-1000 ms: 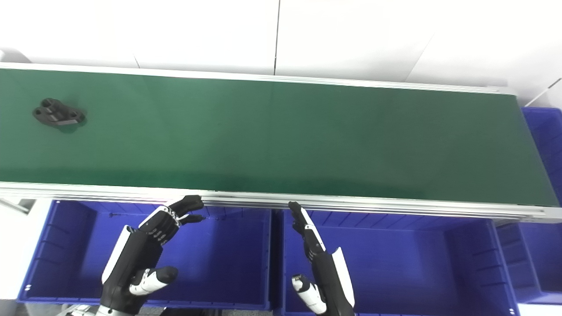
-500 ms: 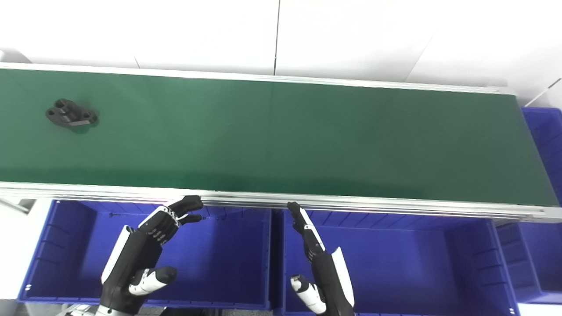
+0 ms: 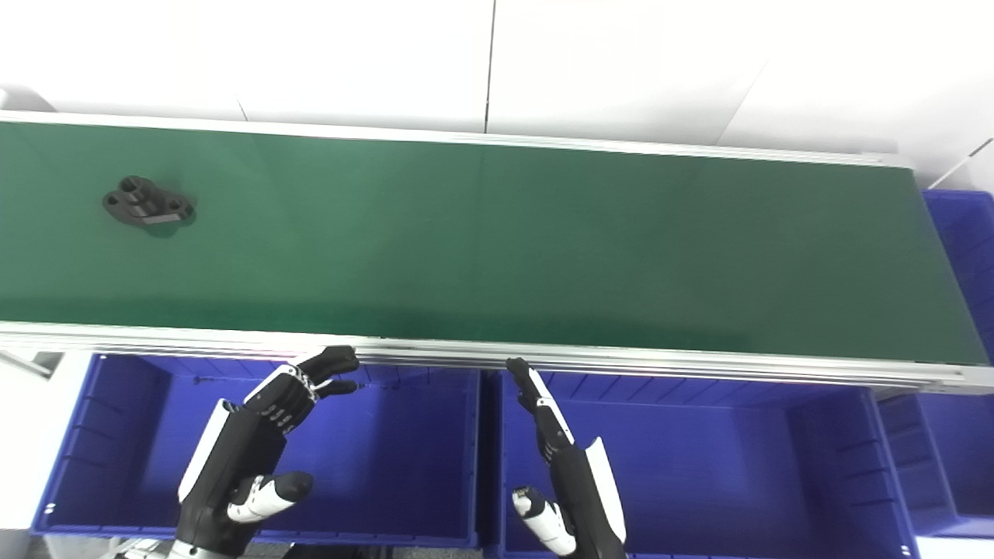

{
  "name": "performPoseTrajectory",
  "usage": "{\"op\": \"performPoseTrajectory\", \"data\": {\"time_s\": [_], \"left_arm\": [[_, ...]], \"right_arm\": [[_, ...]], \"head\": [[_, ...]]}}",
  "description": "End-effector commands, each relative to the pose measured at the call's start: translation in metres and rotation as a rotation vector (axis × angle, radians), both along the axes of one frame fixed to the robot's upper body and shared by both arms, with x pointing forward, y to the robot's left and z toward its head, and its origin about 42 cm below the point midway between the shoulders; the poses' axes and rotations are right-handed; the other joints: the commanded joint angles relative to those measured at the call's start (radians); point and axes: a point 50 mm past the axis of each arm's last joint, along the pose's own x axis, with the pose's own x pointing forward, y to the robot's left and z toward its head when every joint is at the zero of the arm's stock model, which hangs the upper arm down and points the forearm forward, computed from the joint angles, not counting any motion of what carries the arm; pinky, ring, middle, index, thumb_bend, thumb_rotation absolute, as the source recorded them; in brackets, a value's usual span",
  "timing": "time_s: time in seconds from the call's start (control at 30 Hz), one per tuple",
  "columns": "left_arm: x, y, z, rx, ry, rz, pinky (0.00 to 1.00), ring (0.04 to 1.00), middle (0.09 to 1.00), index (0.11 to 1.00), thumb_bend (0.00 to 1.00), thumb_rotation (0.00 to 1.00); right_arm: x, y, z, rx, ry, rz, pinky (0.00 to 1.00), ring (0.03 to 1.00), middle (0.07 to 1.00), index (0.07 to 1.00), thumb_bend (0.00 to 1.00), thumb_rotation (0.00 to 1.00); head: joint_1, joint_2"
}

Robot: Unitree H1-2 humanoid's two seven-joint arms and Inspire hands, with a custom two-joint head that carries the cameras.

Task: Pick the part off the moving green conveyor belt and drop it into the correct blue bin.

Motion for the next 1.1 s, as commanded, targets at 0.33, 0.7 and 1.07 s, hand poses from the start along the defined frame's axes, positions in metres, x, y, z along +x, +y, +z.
{"op": "performPoseTrajectory", "data": {"time_s": [0.33, 0.7, 1.07], "left_arm": [[-0.0028, -0.0002, 0.0044, -0.010, -0.029, -0.003, 0.74, 0.819, 0.834, 0.785, 0.88, 0.70], [-0.0013, 0.0008, 0.0048, 0.007, -0.020, -0.005, 0.74, 0.816, 0.830, 0.784, 0.89, 0.71], [-0.0003, 0.0019, 0.0037, 0.006, -0.018, -0.008, 0.75, 0.824, 0.833, 0.795, 0.90, 0.71]], "right_arm": [[-0.0010, 0.0022, 0.0084, 0.014, -0.021, -0.006, 0.95, 0.968, 0.969, 0.933, 0.88, 0.98], [0.0000, 0.0029, 0.0074, 0.009, -0.021, -0.004, 0.95, 0.962, 0.966, 0.934, 0.88, 0.98], [0.0009, 0.0037, 0.0069, 0.004, -0.016, -0.001, 0.94, 0.957, 0.963, 0.933, 0.88, 0.98]], "head": [[0.001, 0.002], [-0.001, 0.003], [-0.003, 0.004]]}}
